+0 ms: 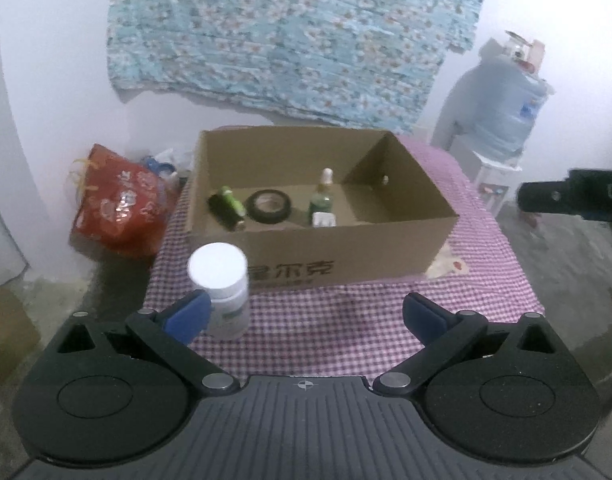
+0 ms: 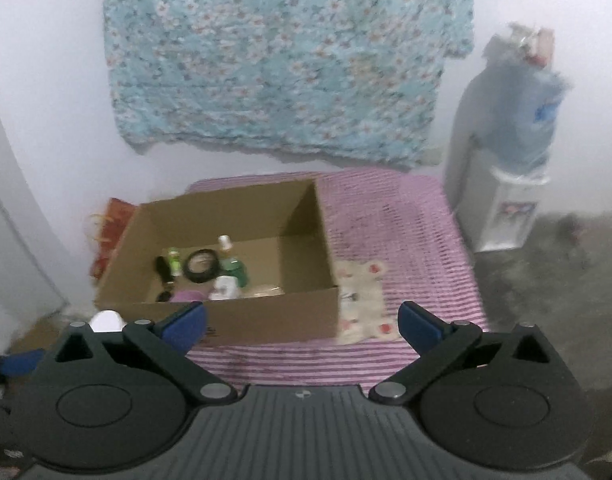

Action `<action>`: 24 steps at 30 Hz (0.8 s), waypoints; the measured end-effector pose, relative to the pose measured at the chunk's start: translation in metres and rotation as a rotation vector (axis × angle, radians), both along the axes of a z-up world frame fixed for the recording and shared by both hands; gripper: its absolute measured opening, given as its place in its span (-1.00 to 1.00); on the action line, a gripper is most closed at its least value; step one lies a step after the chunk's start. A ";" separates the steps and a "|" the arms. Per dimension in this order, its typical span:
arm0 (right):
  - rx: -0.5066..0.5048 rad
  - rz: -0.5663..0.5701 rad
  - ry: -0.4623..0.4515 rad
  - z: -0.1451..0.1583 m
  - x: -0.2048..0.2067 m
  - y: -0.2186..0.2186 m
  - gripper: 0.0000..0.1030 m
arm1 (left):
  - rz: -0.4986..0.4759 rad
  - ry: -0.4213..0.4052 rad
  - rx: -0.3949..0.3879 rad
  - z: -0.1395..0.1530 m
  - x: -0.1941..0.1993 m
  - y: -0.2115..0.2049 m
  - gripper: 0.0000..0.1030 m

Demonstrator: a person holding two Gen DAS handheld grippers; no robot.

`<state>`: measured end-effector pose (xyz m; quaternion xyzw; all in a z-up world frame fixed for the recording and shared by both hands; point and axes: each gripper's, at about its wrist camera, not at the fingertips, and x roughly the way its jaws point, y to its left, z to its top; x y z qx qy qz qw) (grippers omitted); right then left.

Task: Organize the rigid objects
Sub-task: 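Move the right tool to the white supplement bottle on the bed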

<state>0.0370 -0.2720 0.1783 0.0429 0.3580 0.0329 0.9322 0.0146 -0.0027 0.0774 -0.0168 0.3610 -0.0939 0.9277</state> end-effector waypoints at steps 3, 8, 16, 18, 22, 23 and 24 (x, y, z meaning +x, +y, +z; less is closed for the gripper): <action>-0.032 -0.020 -0.028 0.002 -0.010 0.003 1.00 | 0.017 -0.009 0.001 -0.001 -0.001 0.008 0.99; -0.078 0.031 -0.047 0.004 -0.018 0.010 1.00 | 0.058 -0.006 -0.005 -0.011 0.003 0.022 0.99; 0.204 0.245 0.039 -0.021 0.002 0.023 1.00 | 0.136 0.012 -0.015 -0.042 0.005 0.042 0.99; 0.254 0.288 0.071 -0.026 0.012 0.034 1.00 | 0.139 0.007 -0.001 -0.047 0.009 0.044 0.99; 0.320 0.348 0.095 -0.032 0.028 0.057 1.00 | 0.139 -0.022 0.038 -0.055 0.021 0.046 0.93; 0.342 0.363 0.102 -0.035 0.033 0.062 1.00 | 0.142 -0.034 0.046 -0.057 0.024 0.047 0.92; 0.359 0.377 0.112 -0.038 0.037 0.068 1.00 | 0.142 -0.047 0.050 -0.058 0.026 0.047 0.91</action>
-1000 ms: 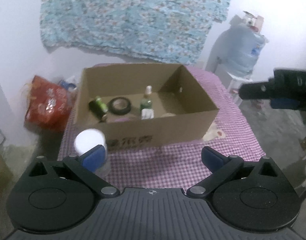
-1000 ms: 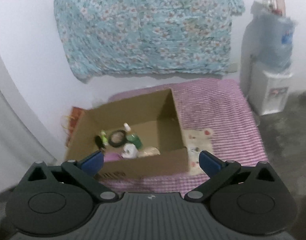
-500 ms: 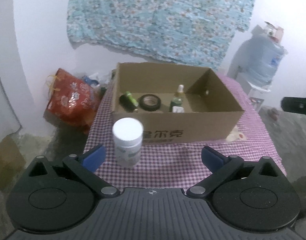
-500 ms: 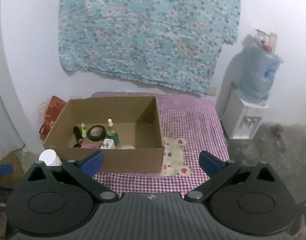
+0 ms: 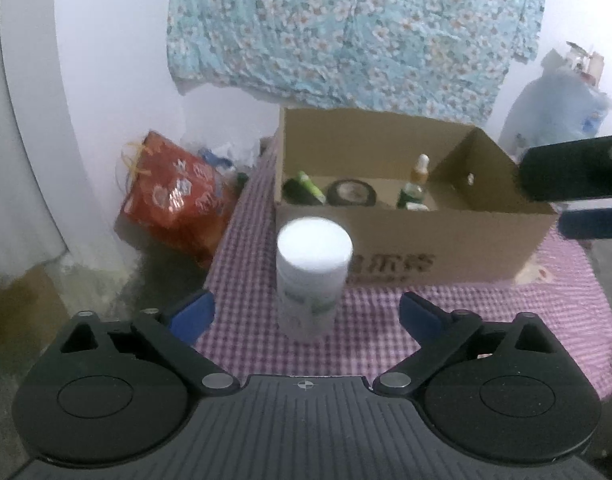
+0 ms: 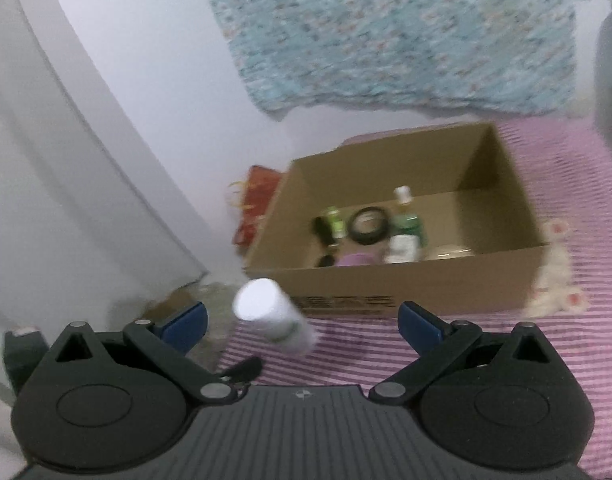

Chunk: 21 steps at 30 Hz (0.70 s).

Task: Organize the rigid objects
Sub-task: 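Move the right tool to the white supplement bottle on the bed, then grasp the white supplement bottle with the right tool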

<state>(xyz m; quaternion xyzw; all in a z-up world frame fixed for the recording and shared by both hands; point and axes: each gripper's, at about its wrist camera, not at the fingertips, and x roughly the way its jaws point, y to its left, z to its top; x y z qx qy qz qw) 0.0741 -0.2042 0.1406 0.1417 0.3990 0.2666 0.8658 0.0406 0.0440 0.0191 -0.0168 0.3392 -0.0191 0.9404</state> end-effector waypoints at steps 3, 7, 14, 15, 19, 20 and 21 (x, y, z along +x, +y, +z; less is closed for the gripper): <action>0.013 0.034 0.033 -0.013 0.015 0.022 0.96 | -0.019 -0.019 -0.005 -0.005 0.011 0.001 0.82; 0.053 0.056 0.097 -0.031 0.035 0.040 0.79 | -0.033 -0.017 -0.016 -0.014 0.028 0.001 0.51; 0.107 0.070 0.207 -0.064 0.064 0.059 0.31 | -0.044 0.037 -0.043 -0.027 0.051 0.008 0.20; 0.114 0.070 0.218 -0.068 0.067 0.060 0.25 | -0.045 0.042 -0.051 -0.029 0.052 0.009 0.16; 0.147 0.076 0.261 -0.081 0.072 0.065 0.14 | -0.049 0.044 -0.062 -0.030 0.054 0.010 0.05; 0.154 0.080 0.268 -0.082 0.074 0.065 0.02 | -0.049 0.044 -0.062 -0.030 0.053 0.011 0.05; 0.163 0.085 0.275 -0.083 0.075 0.066 -0.13 | -0.047 0.045 -0.064 -0.029 0.053 0.011 0.04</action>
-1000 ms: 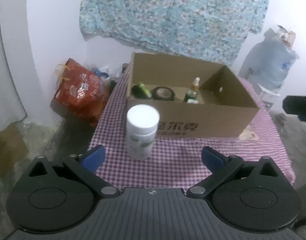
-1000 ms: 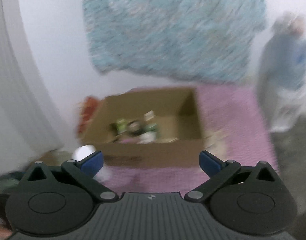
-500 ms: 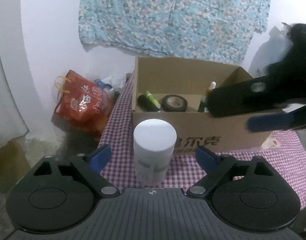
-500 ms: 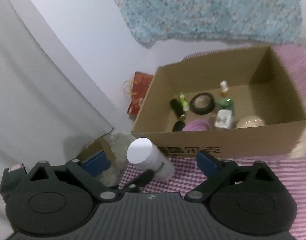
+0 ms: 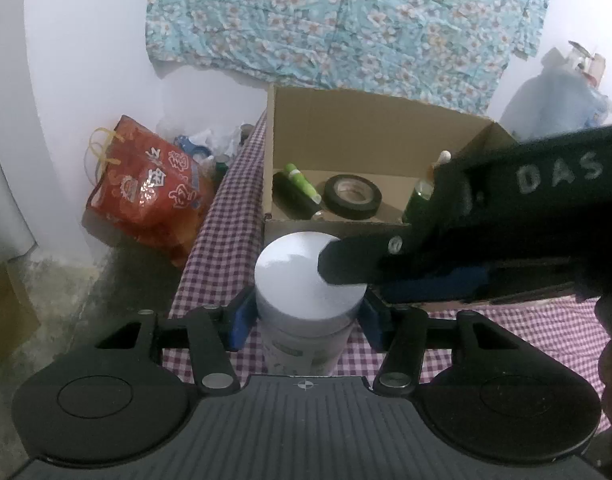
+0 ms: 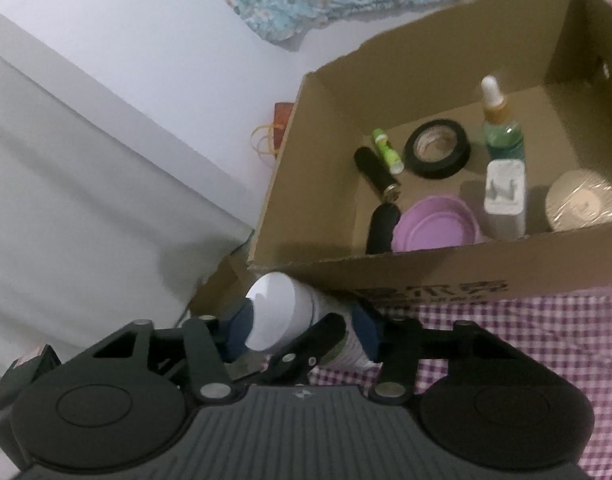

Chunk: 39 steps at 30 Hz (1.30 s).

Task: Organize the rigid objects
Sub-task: 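Grasp the white supplement bottle with the right tool, then carry the white supplement bottle into the box and open the right tool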

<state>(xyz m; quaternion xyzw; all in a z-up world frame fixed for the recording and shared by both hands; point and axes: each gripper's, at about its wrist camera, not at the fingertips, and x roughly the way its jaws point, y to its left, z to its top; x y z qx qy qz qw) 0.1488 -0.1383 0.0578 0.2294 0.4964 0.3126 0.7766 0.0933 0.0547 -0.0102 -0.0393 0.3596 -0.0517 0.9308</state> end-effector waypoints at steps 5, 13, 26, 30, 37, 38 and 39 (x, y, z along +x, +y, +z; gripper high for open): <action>0.018 0.001 0.025 -0.001 -0.005 -0.001 -0.23 | 0.001 -0.002 -0.003 0.003 -0.004 0.002 0.03; 0.046 0.003 0.005 0.020 -0.027 -0.011 -0.24 | -0.013 -0.046 0.014 0.029 -0.031 -0.004 0.02; 0.087 -0.031 -0.171 0.103 -0.040 -0.066 -0.22 | -0.101 -0.145 -0.007 0.107 -0.017 -0.054 0.02; 0.094 -0.070 -0.194 0.117 -0.007 -0.092 -0.21 | -0.158 -0.137 -0.052 0.118 0.027 -0.076 0.02; 0.070 -0.151 -0.149 0.095 0.072 -0.136 -0.21 | -0.247 -0.072 -0.037 0.097 0.105 -0.126 0.02; 0.066 -0.157 -0.138 0.089 0.081 -0.141 -0.21 | -0.255 -0.064 -0.026 0.091 0.113 -0.132 0.02; 0.064 -0.163 -0.127 0.081 0.092 -0.146 -0.21 | -0.262 -0.052 -0.016 0.083 0.122 -0.138 0.02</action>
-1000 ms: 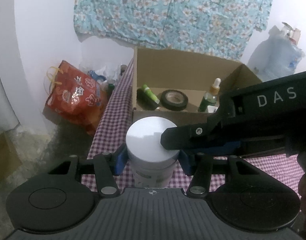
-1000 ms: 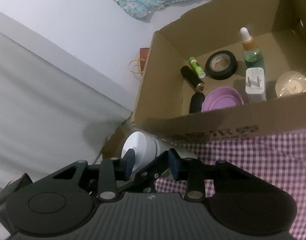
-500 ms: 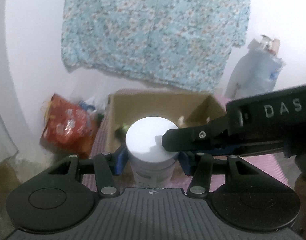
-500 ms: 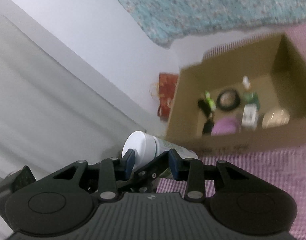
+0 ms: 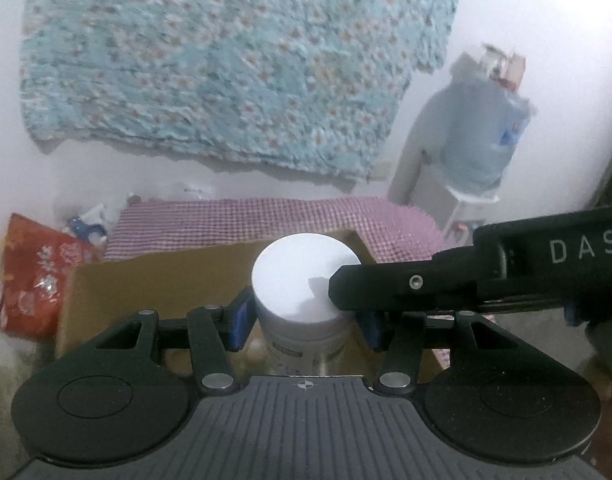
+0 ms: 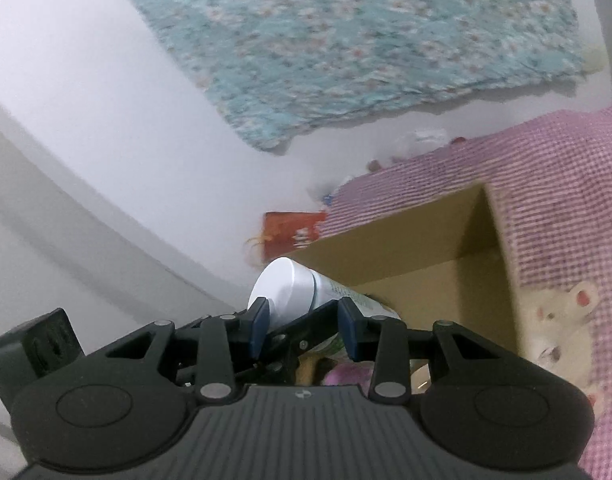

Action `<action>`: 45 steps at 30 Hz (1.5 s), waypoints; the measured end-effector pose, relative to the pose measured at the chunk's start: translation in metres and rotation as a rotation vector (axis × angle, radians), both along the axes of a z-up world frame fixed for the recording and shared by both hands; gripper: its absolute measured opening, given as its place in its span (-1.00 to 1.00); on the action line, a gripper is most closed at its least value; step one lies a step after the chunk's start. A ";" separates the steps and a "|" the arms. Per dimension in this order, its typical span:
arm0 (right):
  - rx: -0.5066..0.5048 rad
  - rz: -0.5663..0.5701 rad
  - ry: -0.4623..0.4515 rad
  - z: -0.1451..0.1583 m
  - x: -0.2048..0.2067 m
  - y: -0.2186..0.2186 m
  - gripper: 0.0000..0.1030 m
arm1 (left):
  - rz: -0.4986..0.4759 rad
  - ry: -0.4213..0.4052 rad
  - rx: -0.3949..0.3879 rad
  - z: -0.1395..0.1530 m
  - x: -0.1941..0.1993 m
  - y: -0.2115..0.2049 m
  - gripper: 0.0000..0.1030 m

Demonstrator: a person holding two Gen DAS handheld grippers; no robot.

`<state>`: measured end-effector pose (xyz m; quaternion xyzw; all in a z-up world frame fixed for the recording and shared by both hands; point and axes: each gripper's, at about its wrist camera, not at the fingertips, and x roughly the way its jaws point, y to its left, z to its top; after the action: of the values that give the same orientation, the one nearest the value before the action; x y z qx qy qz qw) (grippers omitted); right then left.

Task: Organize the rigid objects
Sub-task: 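Carry the white supplement bottle into the box and open the right tool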

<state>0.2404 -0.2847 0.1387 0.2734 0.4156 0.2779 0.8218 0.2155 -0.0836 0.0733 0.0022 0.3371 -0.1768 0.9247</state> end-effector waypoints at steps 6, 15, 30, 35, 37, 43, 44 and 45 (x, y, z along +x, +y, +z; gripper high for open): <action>-0.019 -0.013 0.083 -0.046 0.043 -0.018 -0.21 | -0.021 0.086 0.056 -0.040 0.030 -0.022 0.02; -0.117 0.005 0.090 -0.074 0.057 -0.020 -0.20 | -0.046 0.143 0.100 -0.065 0.041 -0.034 0.03; -0.086 -0.056 0.017 -0.053 0.028 -0.039 -0.11 | -0.042 0.048 0.092 -0.036 0.015 -0.030 0.70; -0.045 -0.107 -0.038 -0.031 0.000 -0.047 -0.10 | -0.053 -0.030 0.064 -0.008 -0.014 -0.020 0.90; -0.033 -0.129 -0.062 -0.021 -0.016 -0.051 -0.08 | -0.060 -0.048 0.051 0.003 -0.028 -0.016 0.95; -0.029 -0.177 -0.135 0.005 -0.066 -0.055 0.10 | -0.040 -0.037 -0.012 0.025 -0.073 0.006 0.99; -0.038 -0.183 -0.143 0.007 -0.072 -0.055 0.18 | -0.031 -0.028 -0.018 0.025 -0.081 0.012 0.99; -0.056 -0.195 -0.150 0.008 -0.083 -0.054 0.21 | -0.022 -0.022 -0.019 0.025 -0.090 0.017 0.99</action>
<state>0.1578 -0.3387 0.1468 0.2680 0.3318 0.2045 0.8810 0.1258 -0.0671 0.0984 -0.0012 0.3253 -0.1900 0.9263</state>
